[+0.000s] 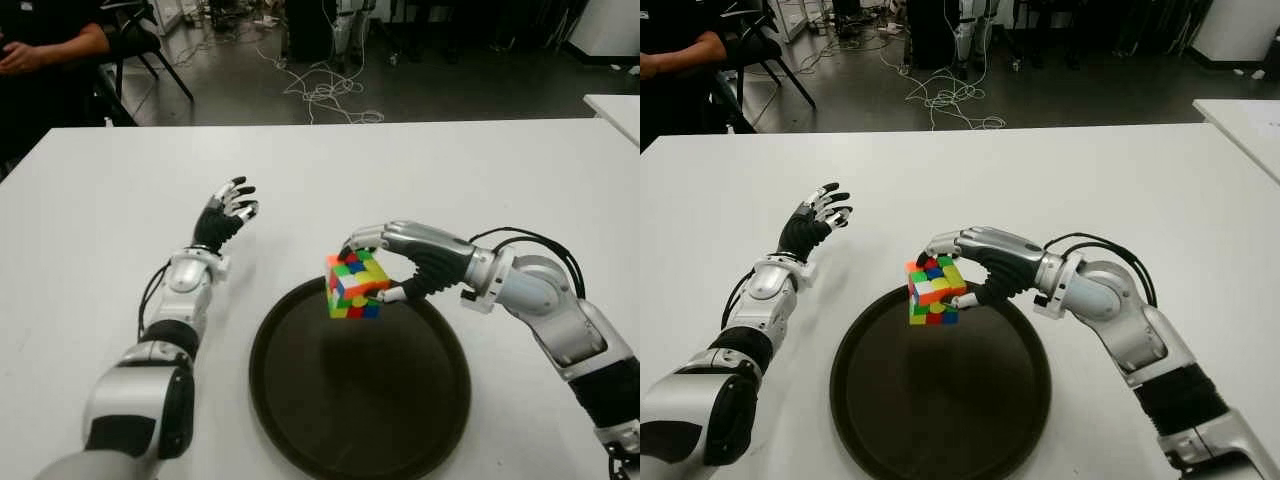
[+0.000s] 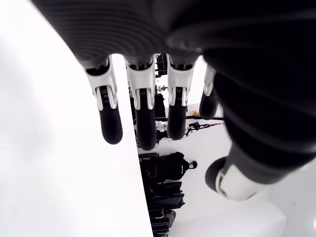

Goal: Pick up the Rubik's Cube and put it in the plate

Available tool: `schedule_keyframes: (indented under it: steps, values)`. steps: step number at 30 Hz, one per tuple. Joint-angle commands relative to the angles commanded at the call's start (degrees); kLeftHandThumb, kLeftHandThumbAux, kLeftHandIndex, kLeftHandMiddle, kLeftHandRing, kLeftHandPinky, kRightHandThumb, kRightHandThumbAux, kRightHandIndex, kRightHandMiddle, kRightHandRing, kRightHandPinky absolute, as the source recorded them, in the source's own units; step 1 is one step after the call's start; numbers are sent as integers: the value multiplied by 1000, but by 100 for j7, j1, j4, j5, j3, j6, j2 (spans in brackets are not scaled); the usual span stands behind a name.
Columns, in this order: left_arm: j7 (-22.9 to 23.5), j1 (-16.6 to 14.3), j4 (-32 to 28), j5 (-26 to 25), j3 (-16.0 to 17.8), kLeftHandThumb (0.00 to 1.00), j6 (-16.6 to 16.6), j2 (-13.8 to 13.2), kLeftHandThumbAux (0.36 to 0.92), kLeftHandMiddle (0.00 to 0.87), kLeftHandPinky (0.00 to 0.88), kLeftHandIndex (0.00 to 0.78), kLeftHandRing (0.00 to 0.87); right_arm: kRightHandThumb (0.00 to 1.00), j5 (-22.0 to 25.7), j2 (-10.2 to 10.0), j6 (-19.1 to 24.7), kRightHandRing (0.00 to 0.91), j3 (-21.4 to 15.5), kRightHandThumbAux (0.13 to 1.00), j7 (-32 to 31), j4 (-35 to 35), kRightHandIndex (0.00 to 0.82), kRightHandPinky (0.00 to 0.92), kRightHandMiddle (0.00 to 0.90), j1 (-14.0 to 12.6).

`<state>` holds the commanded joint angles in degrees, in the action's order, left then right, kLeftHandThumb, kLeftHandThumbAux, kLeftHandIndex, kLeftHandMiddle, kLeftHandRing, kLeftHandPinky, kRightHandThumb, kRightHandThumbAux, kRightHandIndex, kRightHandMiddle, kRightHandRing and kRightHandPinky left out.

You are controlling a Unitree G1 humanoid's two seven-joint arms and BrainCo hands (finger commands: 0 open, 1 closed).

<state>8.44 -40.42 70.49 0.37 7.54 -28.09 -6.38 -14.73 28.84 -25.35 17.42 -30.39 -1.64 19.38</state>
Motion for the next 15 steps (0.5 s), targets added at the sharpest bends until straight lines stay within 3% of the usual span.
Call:
schedule_keyframes:
  steps: [1, 2, 3, 4, 6, 8, 15]
  values:
    - [6, 2, -2, 0, -1, 200, -1, 0, 721, 191, 225, 121, 210, 686, -3, 20, 36, 227, 10, 741, -55, 23, 390, 206, 237, 4]
    - [9, 3, -5, 0, -2, 200, -2, 0, 721, 190, 226, 120, 210, 569, -2, 37, 64, 201, 16, 757, -98, 45, 322, 183, 209, 5]
    - [11, 3, -7, 0, -3, 202, -3, 1, 719, 189, 229, 120, 210, 365, -2, 46, 84, 163, 19, 788, -126, 59, 222, 150, 167, 6]
    - [14, 3, -10, -5, 0, 203, -4, 3, 719, 189, 230, 119, 210, 234, 25, 60, 111, 139, 28, 809, -184, 75, 158, 128, 141, 9]
    - [5, 0, -12, -13, 7, 211, -6, 8, 720, 197, 241, 125, 218, 119, 104, 87, 165, 79, 49, 807, -328, 90, 81, 78, 80, 16]
    - [-8, -5, -10, -12, 9, 218, -5, 11, 722, 205, 247, 132, 224, 48, 144, 99, 197, 33, 56, 800, -431, 90, 33, 35, 34, 21]
    - [-23, -1, -4, 5, -3, 211, -33, 7, 717, 192, 242, 128, 218, 4, 150, 80, 93, 2, 49, 737, -598, -139, 2, 2, 2, 64]
